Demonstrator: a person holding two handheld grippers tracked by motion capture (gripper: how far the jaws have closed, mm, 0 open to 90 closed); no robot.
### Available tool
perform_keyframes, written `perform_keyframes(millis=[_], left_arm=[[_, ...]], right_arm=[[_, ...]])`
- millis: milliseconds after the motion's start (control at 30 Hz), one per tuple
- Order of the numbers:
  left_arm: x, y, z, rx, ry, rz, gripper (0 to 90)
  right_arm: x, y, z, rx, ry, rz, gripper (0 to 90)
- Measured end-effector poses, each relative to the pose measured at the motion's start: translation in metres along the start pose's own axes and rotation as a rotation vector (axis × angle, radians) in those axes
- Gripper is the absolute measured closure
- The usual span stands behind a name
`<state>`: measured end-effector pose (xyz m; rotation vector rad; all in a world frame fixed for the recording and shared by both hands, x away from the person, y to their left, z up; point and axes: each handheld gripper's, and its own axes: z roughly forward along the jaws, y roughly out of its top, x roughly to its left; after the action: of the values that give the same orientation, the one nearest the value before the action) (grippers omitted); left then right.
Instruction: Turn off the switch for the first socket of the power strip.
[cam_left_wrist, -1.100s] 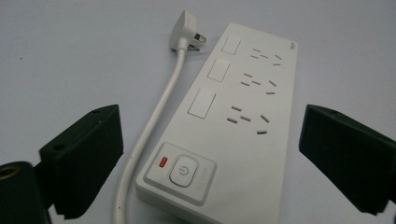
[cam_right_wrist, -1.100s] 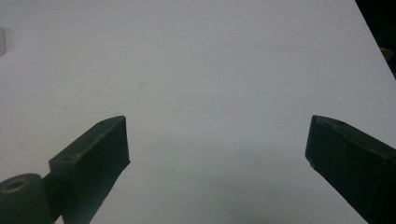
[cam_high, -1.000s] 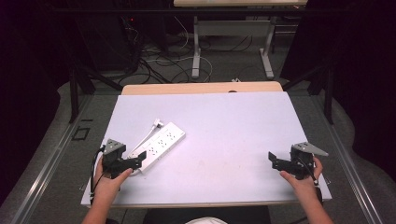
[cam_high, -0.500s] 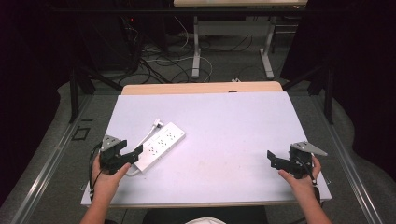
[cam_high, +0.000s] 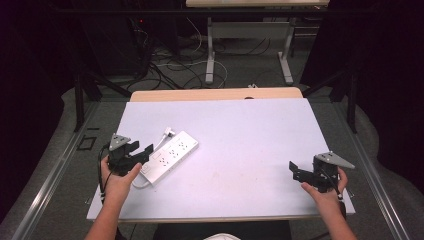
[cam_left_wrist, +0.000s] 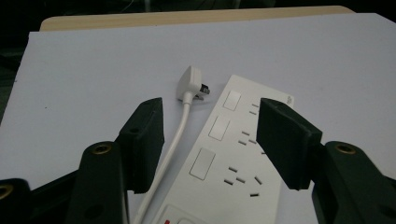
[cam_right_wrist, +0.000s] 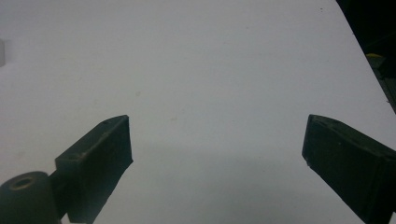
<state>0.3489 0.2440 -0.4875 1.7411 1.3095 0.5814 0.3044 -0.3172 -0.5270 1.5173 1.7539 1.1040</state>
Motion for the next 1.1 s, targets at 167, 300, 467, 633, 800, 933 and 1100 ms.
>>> perform_keyframes(millis=[167,300,467,633,800,933,1100], left_arm=[[0.0,0.008,0.006,-0.007,-0.002,-0.037,45.8],[0.0,0.016,0.01,0.007,-0.018,-0.075,46.4],[0.002,0.024,0.013,0.036,-0.017,-0.1,48.3],[0.005,0.028,0.015,0.048,-0.01,-0.136,51.7],[0.009,0.032,0.018,0.077,-0.017,-0.143,54.5],[0.014,0.03,0.018,0.1,-0.028,-0.148,57.9],[0.017,0.026,0.016,0.103,-0.02,-0.149,61.0]], right_arm=[[-0.002,0.0,0.0,-0.002,-0.002,0.003,8.3],[-0.002,0.0,0.0,-0.004,0.0,0.002,8.3],[-0.002,0.0,0.001,0.001,0.005,-0.008,8.9],[-0.002,0.0,0.001,0.015,0.009,-0.007,9.5],[-0.001,-0.001,0.003,0.01,0.012,0.004,10.1],[-0.001,-0.002,0.007,-0.019,0.01,0.003,10.6],[-0.003,-0.002,0.005,0.015,0.027,0.002,11.6]])
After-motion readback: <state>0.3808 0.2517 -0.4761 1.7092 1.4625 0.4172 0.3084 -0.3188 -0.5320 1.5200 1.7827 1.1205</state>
